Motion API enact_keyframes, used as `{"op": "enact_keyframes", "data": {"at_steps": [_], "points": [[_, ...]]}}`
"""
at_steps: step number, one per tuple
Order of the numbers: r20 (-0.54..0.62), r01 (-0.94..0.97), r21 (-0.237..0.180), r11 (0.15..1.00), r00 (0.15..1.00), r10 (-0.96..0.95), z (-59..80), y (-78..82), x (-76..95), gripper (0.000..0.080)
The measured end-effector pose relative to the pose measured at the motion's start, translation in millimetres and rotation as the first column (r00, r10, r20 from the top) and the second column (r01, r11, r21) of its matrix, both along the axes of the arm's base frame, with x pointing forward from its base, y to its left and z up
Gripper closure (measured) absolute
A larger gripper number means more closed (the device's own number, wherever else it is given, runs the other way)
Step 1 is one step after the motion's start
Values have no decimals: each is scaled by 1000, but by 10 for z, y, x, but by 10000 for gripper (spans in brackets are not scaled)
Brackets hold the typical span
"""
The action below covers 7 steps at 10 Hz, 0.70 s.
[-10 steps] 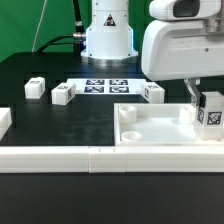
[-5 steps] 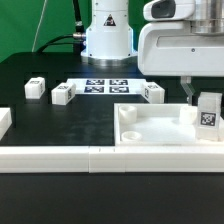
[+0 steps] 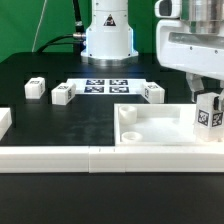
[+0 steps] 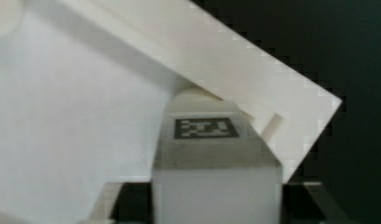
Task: Assemble one leg
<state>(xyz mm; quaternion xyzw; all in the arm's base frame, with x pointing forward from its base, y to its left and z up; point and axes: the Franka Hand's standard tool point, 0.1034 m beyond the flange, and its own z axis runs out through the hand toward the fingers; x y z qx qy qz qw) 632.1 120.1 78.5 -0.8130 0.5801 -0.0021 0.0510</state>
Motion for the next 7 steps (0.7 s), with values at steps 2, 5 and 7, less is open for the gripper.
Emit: {"op": "enact_keyframes", "data": {"at_steps": [2,5,7], "points": [[-19,195,24,981,981,-195,0,-2,2,507],[-13,134,22,991,991,-133,-2,0,1,324],[0,1,18,1000,1000,-1,-1,-10,3,209]]}}
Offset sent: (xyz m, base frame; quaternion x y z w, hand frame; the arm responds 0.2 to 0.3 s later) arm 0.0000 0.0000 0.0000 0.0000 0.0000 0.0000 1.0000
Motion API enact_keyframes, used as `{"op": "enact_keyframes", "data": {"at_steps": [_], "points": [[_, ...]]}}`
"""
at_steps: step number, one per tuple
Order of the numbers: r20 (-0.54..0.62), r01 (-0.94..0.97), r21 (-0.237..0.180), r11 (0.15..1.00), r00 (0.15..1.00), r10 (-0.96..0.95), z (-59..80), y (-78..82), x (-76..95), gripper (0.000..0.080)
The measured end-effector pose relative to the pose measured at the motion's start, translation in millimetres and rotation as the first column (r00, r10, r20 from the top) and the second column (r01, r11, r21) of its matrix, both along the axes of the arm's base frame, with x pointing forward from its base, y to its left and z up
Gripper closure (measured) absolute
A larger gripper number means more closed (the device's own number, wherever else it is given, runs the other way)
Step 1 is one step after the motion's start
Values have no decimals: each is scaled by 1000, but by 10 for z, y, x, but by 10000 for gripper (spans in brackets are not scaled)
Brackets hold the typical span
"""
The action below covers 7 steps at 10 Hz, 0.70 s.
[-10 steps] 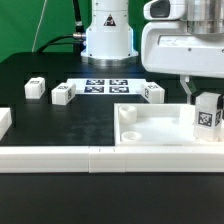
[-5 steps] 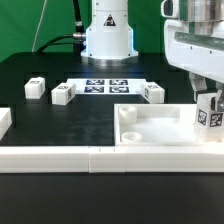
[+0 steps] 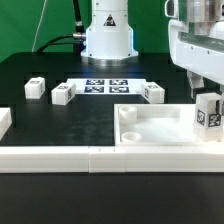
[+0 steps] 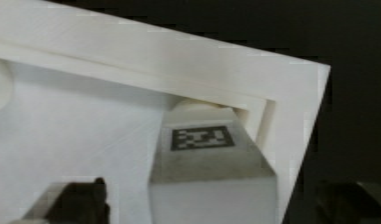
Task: Assemble one leg
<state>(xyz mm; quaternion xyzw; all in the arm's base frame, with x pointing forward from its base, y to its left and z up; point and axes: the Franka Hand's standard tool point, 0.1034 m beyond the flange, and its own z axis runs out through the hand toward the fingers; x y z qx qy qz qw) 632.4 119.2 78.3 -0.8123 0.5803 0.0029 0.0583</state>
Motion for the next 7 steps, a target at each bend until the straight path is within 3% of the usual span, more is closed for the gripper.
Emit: {"op": "enact_keyframes", "data": {"at_steps": [1,4,7], "points": [[8,-134,-10,991,991,134,-6,-5,-5,160],[26,-425,-38,904,904,426,-29,-30,-4,153],[16,-725,-93,682,684,729,-43,4,6,150]]}}
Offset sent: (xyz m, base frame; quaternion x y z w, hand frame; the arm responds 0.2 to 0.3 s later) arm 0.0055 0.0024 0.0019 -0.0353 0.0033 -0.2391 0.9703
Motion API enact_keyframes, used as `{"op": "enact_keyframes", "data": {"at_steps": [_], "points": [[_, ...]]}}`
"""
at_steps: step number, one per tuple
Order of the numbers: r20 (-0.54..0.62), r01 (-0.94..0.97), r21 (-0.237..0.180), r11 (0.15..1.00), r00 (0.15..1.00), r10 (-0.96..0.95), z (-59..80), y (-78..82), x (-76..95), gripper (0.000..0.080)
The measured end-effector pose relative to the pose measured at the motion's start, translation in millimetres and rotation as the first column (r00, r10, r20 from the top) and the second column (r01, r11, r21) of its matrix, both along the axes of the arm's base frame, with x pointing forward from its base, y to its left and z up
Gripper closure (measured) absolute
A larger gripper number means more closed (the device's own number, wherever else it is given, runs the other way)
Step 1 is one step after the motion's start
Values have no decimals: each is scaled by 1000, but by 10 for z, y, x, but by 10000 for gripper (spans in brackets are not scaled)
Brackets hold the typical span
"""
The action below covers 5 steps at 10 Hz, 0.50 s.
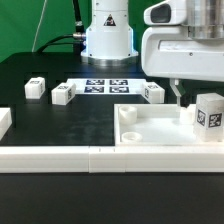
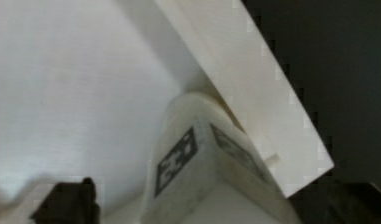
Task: Assemble one leg
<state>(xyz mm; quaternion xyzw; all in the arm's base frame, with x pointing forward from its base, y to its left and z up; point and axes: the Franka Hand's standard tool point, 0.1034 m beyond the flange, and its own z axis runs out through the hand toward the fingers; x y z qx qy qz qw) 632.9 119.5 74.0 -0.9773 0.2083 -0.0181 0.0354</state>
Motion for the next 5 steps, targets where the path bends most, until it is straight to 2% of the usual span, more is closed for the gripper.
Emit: {"op": "enact_keyframes", "data": {"at_steps": [1,3,5], "points": [[9,-148,-12,989,989,148,9,-36,30,150],[24,-269,-27,963,963,270,8,-28,35,150],[25,-429,-56,902,902,430,17,-24,40,150]]}}
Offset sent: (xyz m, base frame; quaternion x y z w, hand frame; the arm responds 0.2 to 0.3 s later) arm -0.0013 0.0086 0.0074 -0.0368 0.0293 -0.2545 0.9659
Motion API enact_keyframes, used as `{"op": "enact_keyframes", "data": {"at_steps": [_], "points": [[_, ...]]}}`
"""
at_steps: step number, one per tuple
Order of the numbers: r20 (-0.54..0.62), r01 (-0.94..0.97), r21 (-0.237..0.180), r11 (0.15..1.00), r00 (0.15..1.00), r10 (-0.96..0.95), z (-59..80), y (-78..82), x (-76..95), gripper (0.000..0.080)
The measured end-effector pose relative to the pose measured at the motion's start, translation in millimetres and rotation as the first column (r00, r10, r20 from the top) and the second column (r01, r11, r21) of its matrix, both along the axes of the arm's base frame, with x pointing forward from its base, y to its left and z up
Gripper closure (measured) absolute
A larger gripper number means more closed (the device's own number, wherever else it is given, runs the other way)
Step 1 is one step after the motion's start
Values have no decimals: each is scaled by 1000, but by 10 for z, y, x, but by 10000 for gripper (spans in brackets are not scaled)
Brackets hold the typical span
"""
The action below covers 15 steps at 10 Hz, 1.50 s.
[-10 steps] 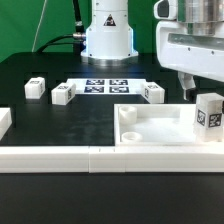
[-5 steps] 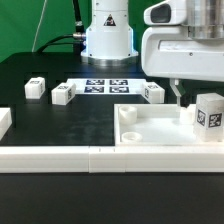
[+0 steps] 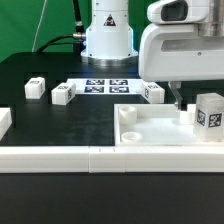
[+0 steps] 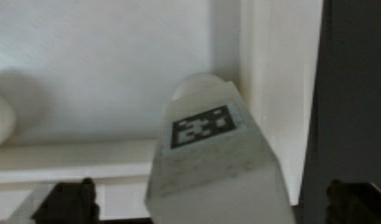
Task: Assemble one leg
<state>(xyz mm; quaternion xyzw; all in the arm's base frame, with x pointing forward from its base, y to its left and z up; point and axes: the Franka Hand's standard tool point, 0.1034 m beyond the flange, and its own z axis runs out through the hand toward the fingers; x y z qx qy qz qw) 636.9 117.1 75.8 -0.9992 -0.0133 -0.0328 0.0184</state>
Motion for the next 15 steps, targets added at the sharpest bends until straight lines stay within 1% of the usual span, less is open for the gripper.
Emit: {"op": "enact_keyframes", "data": {"at_steps": [1,2,3,4,5,6,7,8,9,10,11,12,13,15], "points": [[2,-69,-5,998,998,69,-1,-15,2,150],[2,-68,-4,998,998,68,-1,-13,2,150],[2,-67,-4,998,998,67,-1,-14,2,250],[2,-67,-4,998,998,67,-2,-15,2,250],[2,-52,-2,999,999,52,-1,-12,1,434],[1,-28,-1,1000,1000,28,-2,-12,1,509],[0,-13,1,1000,1000,13,-2,-12,1,509],[-6,95,12,995,995,-95,-6,-7,0,509],[-17,255,27,967,967,-255,-7,-5,-1,509],[-20,356,33,934,935,-355,-6,9,1,509],[-32,505,38,862,863,-504,-8,7,-2,509],[-46,626,44,779,780,-624,-8,-1,-3,509],[-54,707,44,706,707,-705,-8,-5,-4,509],[-69,851,42,524,526,-848,-10,-10,-9,509]]}}
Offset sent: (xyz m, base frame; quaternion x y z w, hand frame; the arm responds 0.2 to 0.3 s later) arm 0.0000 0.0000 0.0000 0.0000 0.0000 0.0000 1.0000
